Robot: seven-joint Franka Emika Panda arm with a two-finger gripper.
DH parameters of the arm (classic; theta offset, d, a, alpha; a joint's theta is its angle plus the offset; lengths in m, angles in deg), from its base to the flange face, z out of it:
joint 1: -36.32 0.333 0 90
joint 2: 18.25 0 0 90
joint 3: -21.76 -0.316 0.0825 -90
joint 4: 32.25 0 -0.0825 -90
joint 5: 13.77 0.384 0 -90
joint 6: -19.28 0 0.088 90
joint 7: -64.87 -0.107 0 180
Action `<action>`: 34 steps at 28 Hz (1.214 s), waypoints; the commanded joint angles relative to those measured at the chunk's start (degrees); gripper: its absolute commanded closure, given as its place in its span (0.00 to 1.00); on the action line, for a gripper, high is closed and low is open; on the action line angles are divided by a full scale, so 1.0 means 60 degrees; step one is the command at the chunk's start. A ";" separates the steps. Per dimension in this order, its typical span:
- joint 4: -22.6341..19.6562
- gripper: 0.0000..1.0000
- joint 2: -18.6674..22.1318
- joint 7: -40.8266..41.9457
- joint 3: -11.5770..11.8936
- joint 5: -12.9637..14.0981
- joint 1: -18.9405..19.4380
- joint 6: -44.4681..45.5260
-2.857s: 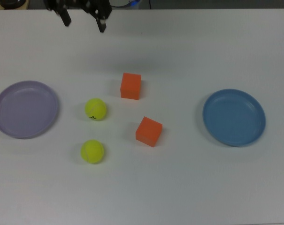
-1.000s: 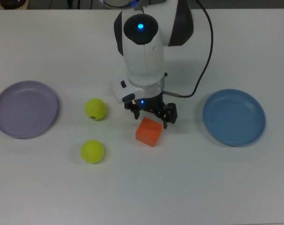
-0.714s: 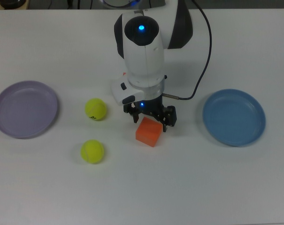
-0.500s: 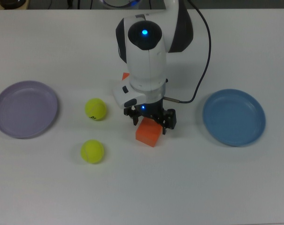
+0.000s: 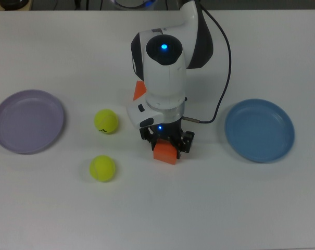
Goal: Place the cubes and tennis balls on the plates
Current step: 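Grasp the orange cube with the gripper and lift it, then carry the orange cube to the blue plate and release it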
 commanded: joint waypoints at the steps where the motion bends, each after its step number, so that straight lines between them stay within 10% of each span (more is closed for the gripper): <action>1: 0.0094 1.00 0.0341 -0.0308 -0.0187 -0.0180 0.0064 -0.0115; 13: 0.0080 1.00 0.1134 -0.1272 -0.2267 -0.0938 0.0516 0.0163; 19: 0.0036 1.00 0.0856 -0.2211 -0.2356 -0.1995 0.1160 0.0105; 34: 0.0065 1.00 0.0094 -0.2666 -0.2356 -0.2641 0.1558 0.0032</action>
